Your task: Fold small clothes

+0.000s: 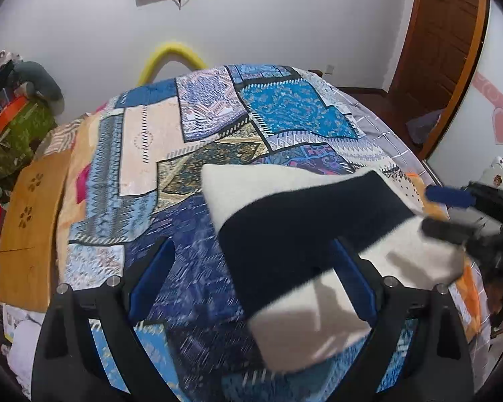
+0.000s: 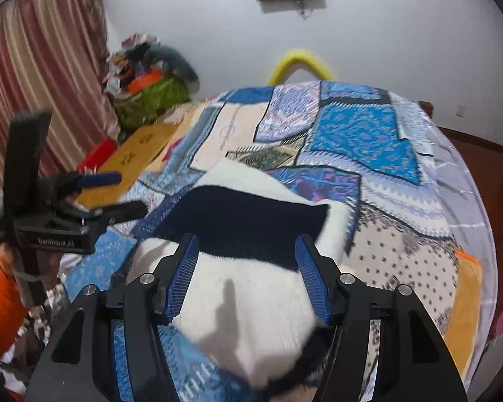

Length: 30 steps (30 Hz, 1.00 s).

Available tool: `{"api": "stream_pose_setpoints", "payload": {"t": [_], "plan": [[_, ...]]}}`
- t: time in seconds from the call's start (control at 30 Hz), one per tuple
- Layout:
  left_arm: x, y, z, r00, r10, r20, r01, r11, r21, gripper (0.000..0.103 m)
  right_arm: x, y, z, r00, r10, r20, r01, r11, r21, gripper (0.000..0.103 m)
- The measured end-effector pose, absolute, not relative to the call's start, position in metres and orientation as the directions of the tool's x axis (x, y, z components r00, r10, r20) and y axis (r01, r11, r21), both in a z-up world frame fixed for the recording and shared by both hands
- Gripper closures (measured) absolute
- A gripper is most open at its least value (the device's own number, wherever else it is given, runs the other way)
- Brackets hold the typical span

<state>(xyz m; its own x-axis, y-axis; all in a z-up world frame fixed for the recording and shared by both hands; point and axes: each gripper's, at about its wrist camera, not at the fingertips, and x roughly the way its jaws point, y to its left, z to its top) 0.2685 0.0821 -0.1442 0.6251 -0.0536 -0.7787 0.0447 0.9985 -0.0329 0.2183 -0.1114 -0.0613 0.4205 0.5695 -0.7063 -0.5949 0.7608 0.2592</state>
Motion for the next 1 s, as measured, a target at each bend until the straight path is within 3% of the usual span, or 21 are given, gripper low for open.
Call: {"api": "stream_pose_setpoints", "payload": {"t": [0.23, 0.53, 0.63, 0.87, 1.0], "plan": [[0.303, 0.069, -0.193, 0.536, -0.062, -0.842, 0.073, 0.997, -0.026, 0.009, 0.245, -0.093, -0.106, 0.345, 0.5, -0.794, -0.585, 0.776, 0.235, 0.047], [0.293, 0.1, -0.211, 0.507, -0.155, -0.848, 0.058, 0.988, -0.146, 0.004, 0.24, -0.121, -0.108, 0.372, 0.48, -0.795, -0.564, 0.797, 0.217, 0.047], [0.281, 0.11, -0.207, 0.518, -0.132, -0.845, 0.045, 0.991, -0.127, 0.004, 0.24, -0.137, -0.111, 0.389, 0.443, -0.808, -0.519, 0.83, 0.205, 0.037], [0.253, 0.144, -0.195, 0.533, 0.039, -0.845, -0.085, 0.996, -0.008, 0.004, 0.236, -0.171, -0.108, 0.383, 0.456, -0.804, -0.443, 0.854, 0.273, 0.036], [0.226, 0.143, -0.188, 0.539, -0.011, -0.842, -0.045, 0.998, -0.042, 0.004, 0.226, -0.176, -0.095, 0.401, 0.461, -0.792, -0.441, 0.854, 0.275, 0.036]]}}
